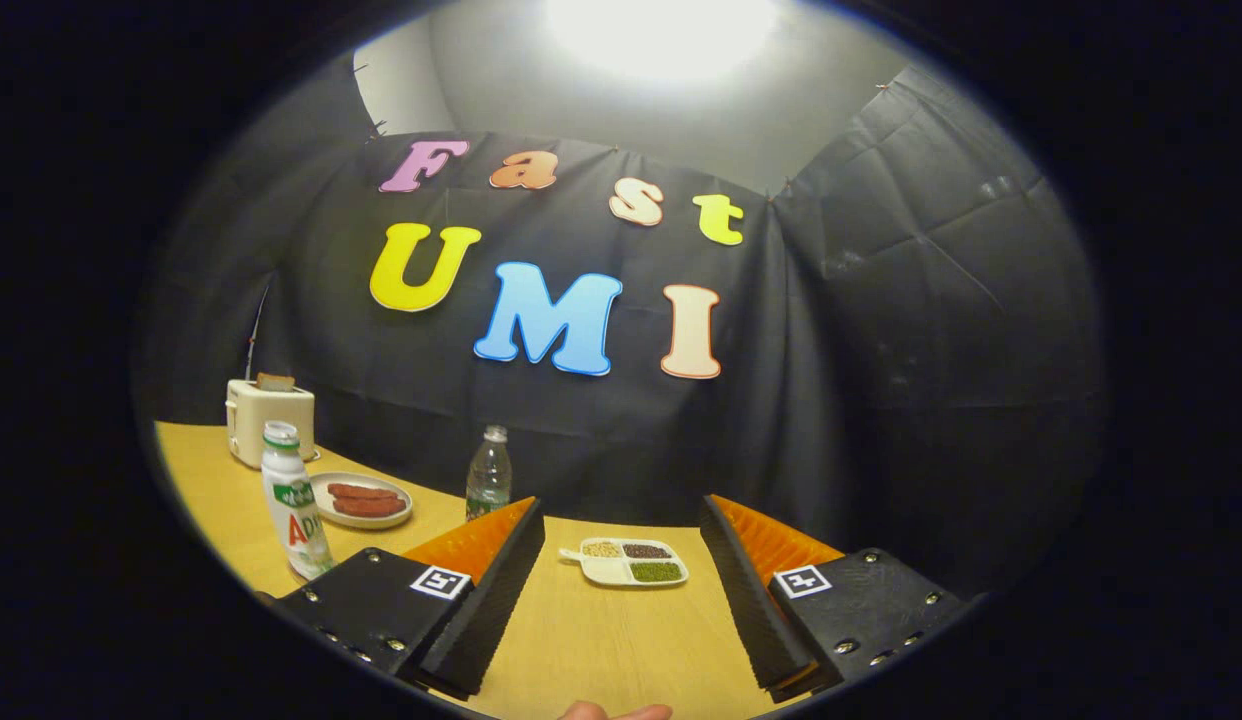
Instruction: Take the bottle from table, then pour the juice into the cup, finally place the bottle on the coaster
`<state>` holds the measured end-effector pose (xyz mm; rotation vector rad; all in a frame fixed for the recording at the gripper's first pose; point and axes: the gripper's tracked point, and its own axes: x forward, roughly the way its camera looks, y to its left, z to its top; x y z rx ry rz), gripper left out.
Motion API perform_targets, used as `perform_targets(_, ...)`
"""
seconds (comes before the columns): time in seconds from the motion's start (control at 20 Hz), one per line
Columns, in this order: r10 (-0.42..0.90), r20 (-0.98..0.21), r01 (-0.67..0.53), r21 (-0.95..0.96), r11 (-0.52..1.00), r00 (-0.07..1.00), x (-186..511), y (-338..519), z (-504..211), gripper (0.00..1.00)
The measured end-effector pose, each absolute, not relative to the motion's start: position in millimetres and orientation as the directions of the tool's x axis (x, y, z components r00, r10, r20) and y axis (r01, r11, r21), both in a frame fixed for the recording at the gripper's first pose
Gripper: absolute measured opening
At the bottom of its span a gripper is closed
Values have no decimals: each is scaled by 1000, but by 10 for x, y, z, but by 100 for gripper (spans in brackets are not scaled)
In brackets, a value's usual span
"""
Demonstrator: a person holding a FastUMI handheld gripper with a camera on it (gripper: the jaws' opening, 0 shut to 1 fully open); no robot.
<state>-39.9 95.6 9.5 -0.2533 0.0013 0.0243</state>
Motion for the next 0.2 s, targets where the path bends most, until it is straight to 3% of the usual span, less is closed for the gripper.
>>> perform_targets(0.2,77,-87,-94,-218,971,993,-301,533,-418,95)
